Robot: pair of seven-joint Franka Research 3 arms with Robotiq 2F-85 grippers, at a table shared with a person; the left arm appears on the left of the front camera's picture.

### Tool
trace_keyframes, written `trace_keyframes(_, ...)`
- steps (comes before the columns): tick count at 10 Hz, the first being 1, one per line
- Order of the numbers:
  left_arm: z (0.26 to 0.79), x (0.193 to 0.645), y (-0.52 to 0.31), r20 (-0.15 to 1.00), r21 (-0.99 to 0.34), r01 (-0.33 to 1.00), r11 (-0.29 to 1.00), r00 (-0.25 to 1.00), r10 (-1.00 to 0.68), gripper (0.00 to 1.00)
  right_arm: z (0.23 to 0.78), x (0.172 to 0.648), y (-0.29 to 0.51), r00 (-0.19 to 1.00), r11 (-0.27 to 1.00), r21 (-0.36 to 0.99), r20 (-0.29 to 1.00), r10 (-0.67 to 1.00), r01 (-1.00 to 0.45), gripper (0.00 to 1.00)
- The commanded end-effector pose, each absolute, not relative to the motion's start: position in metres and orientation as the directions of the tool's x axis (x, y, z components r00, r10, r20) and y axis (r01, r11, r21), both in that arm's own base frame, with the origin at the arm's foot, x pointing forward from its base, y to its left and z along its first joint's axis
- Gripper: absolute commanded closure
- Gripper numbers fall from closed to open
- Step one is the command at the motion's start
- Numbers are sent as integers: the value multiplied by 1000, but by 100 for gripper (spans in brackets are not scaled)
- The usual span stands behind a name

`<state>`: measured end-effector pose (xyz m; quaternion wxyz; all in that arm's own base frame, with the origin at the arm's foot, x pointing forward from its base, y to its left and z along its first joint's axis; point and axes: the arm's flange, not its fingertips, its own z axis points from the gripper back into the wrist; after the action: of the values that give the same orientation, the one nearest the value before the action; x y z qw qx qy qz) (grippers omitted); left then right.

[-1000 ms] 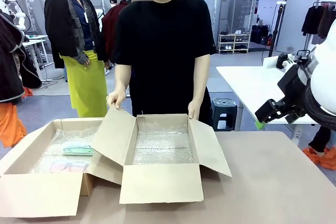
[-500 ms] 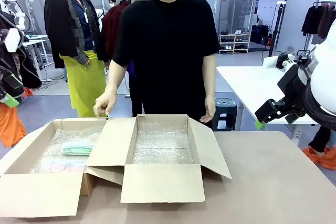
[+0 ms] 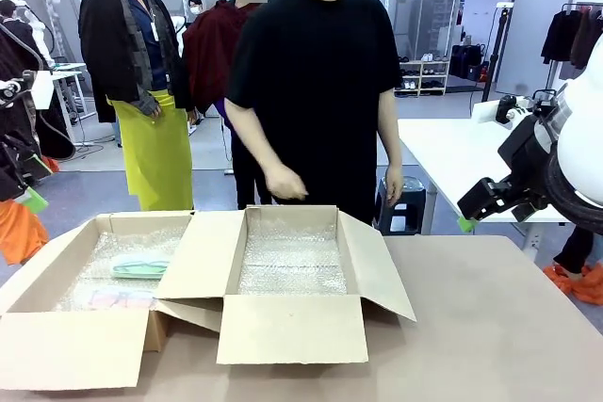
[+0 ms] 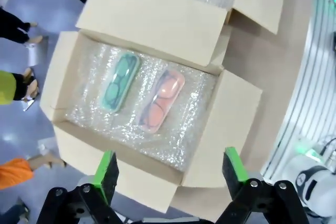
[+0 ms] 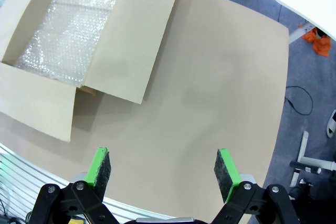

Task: Pack the glasses set securely to prepare it for shipping.
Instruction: Position the Package Box on the left side of the table.

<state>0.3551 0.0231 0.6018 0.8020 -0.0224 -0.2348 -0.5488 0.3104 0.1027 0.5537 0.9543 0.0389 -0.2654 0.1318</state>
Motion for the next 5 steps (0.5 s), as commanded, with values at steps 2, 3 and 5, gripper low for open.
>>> trace_keyframes(2, 607, 356, 22, 384, 259, 888, 380, 267, -884, 0, 554, 311, 105, 821, 963, 2, 524, 228, -269, 0)
trace_keyframes(3, 607, 356, 22, 384, 259, 888, 380, 267, -884, 0, 554, 311, 105, 821, 963, 2, 524, 228, -269, 0)
trace_keyframes(5, 607, 356, 22, 384, 259, 888, 380, 267, -884, 0, 554, 311, 105, 821, 963, 2, 524, 228, -269, 0)
